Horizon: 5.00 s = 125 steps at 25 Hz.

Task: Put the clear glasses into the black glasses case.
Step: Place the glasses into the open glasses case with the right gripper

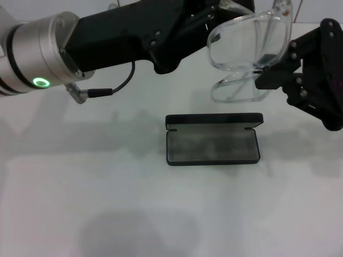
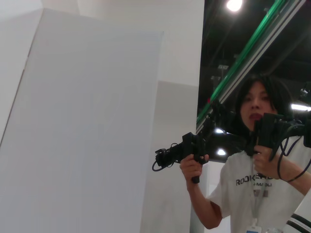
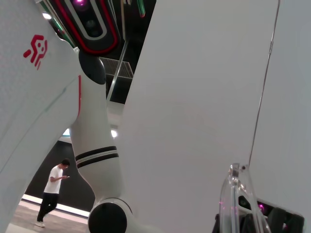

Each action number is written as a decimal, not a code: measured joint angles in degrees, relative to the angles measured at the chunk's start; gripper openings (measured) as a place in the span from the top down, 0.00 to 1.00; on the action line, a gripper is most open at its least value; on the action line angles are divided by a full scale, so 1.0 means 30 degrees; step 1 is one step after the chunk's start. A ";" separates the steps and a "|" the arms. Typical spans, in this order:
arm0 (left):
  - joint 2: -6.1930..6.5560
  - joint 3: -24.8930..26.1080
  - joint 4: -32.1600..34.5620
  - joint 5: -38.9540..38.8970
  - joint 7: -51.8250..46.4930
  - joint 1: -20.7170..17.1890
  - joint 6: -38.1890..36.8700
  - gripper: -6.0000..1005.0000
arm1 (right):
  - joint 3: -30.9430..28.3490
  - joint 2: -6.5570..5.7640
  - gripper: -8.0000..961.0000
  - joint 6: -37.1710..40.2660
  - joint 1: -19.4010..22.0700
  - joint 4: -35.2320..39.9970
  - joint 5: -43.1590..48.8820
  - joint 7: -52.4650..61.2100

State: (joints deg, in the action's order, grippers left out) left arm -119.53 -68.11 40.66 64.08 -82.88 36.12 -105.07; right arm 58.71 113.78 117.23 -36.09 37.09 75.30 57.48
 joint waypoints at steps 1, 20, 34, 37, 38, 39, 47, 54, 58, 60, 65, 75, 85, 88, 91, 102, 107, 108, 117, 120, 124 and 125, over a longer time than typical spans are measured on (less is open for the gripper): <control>0.0001 0.0001 -0.0004 0.0000 0.0001 0.0000 -0.0002 0.92 | -0.0001 0.0009 0.92 -0.0001 0.0008 0.0000 -0.0004 0.0000; 0.2181 0.4518 0.0677 0.2402 0.0514 -0.1450 0.2091 0.92 | 0.0189 0.0187 0.91 -0.2076 0.0249 0.5129 0.4591 0.6370; 0.3799 0.5922 0.0941 0.2973 -0.0478 -0.3501 0.2006 0.92 | 0.1988 0.0431 0.91 -0.1623 -0.4219 1.3415 1.5298 2.0858; 0.3717 0.6024 0.0944 0.3062 -0.0459 -0.3507 0.2008 0.92 | 0.2652 0.0504 0.91 -0.1259 -0.5871 1.2420 1.7027 2.1979; 0.3705 0.6035 0.0947 0.3065 -0.0453 -0.3487 0.2008 0.92 | 0.3039 0.0517 0.91 -0.1252 -0.6284 1.2045 1.7485 2.2258; 0.3681 0.6048 0.0949 0.3065 -0.0448 -0.3456 0.2008 0.92 | 0.3444 0.0528 0.91 -0.1259 -0.6667 1.1706 1.7862 2.2513; 0.3475 0.6091 0.0950 0.3058 -0.0225 -0.3516 0.2008 0.92 | 0.6371 0.0715 0.91 -0.2970 -0.7876 0.9958 1.9527 2.3131; 0.3384 0.6071 0.0811 0.3060 0.0035 -0.3537 0.2009 0.92 | 0.8809 0.0715 0.90 -0.5125 -0.7648 0.9166 1.9547 2.2697; 0.3292 0.6024 0.0764 0.3078 0.0064 -0.3625 0.2009 0.92 | 1.0123 0.0727 0.90 -0.6536 -0.7327 0.8748 1.9548 2.2477; 0.3230 0.6013 0.0801 0.3079 0.0065 -0.3706 0.2009 0.92 | 1.0574 0.0733 0.90 -0.7083 -0.7245 0.8531 1.9549 2.2457; 0.3169 0.6005 0.0734 0.3079 0.0216 -0.3823 0.2010 0.92 | 1.0870 0.0762 0.90 -0.7907 -0.7182 0.8140 1.9557 2.2237; 0.3076 0.5977 0.0732 0.3079 0.0319 -0.3945 0.2010 0.92 | 1.1481 0.0773 0.90 -0.9103 -0.7178 0.7711 1.9578 2.1875; 0.3008 0.5977 0.0743 0.3075 0.0498 -0.3986 0.2010 0.92 | 1.1760 0.0789 0.90 -0.9912 -0.7188 0.7162 1.9501 2.1313; 0.2994 0.5977 0.0743 0.3076 0.0498 -0.3984 0.2010 0.92 | 1.1760 0.0802 0.89 -1.0007 -0.7189 0.6992 1.9429 2.1116; 0.2976 0.5977 0.0733 0.3078 0.0499 -0.3984 0.2010 0.92 | 1.1760 0.0803 0.89 -1.0095 -0.7189 0.6904 1.9382 2.0901; 0.2928 0.5981 0.0678 0.3096 0.0519 -0.3983 0.2010 0.92 | 1.1747 0.0802 0.89 -1.0199 -0.7041 0.6883 1.9371 2.0595; 0.2932 0.6040 0.0656 0.3104 0.0526 -0.3984 0.2010 0.92 | 1.1746 0.0802 0.89 -1.0200 -0.6987 0.6881 1.9374 2.0557; 0.2932 0.6048 0.0656 0.3104 0.0531 -0.3983 0.2010 0.92 | 1.1744 0.0802 0.89 -1.0200 -0.6984 0.6857 1.9373 2.0546; 0.2915 0.6055 0.0511 0.3105 0.0693 -0.3977 0.2010 0.92 | 1.1634 0.0802 0.89 -1.0221 -0.6933 0.6632 1.9353 2.0536; 0.2911 0.6049 0.0433 0.3105 0.0729 -0.3975 0.2010 0.92 | 1.1594 0.0802 0.89 -1.0293 -0.6898 0.6625 1.9347 2.0537; 0.2902 0.6012 0.0420 0.3104 0.0754 -0.3981 0.2010 0.92 | 1.1607 0.0802 0.88 -1.0311 -0.6860 0.6659 1.9326 2.0537; 0.2903 0.6005 0.0420 0.3104 0.0755 -0.3983 0.2010 0.92 | 1.1623 0.0801 0.88 -1.0313 -0.6837 0.6724 1.9316 2.0540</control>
State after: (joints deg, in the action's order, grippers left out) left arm -110.82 -50.10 41.92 73.39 -80.61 24.17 -99.04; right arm 93.58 116.18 86.29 -56.60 57.26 133.24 119.10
